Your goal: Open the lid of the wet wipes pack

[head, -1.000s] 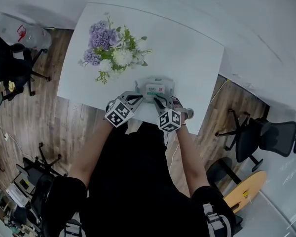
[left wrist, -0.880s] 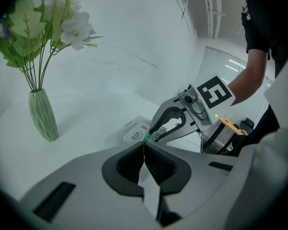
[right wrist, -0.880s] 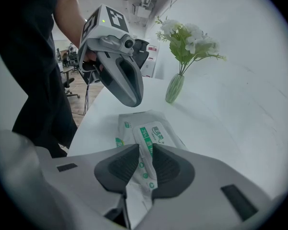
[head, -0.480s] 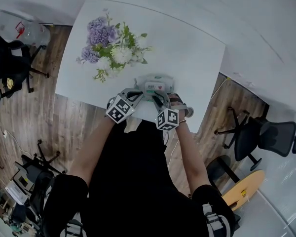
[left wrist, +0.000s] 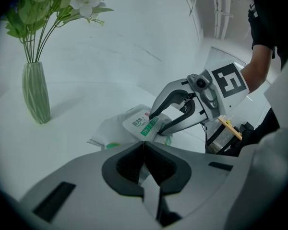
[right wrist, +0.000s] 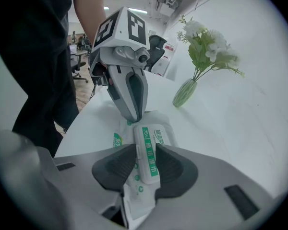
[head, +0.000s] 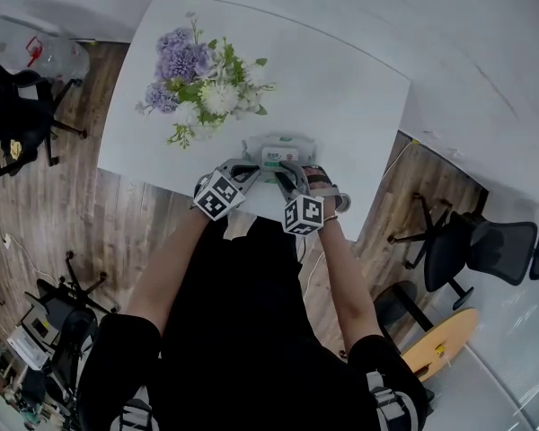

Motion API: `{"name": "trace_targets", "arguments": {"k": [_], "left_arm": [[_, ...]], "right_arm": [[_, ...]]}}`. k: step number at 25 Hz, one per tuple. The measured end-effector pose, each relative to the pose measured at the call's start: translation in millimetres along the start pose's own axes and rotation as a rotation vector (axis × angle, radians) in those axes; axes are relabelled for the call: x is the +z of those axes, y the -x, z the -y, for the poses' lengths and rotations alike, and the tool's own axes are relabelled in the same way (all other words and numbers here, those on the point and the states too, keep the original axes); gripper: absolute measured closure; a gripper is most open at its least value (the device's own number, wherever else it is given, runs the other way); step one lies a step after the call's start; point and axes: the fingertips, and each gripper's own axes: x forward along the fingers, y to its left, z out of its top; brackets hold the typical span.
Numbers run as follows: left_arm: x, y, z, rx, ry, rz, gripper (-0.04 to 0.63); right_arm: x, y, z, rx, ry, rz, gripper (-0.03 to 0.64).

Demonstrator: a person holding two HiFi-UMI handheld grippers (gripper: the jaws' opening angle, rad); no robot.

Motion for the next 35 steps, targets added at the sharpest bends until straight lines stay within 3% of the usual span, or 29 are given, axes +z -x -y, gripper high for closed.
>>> {"name": "trace_targets", "arguments": {"k": [19, 35], "left_arm": [[-4.4, -0.6, 1.5, 0.018, 0.019, 0.01, 0.572], [3.0, 2.0, -0.8, -0.013, 0.024, -0.001, 0.572]], "right_arm": [[2.4, 2.4, -5.0, 0.049, -0.028, -0.025, 0.525], [2.8, 3.5, -4.2, 0.07, -0.067, -0.031, 0.548]]}}
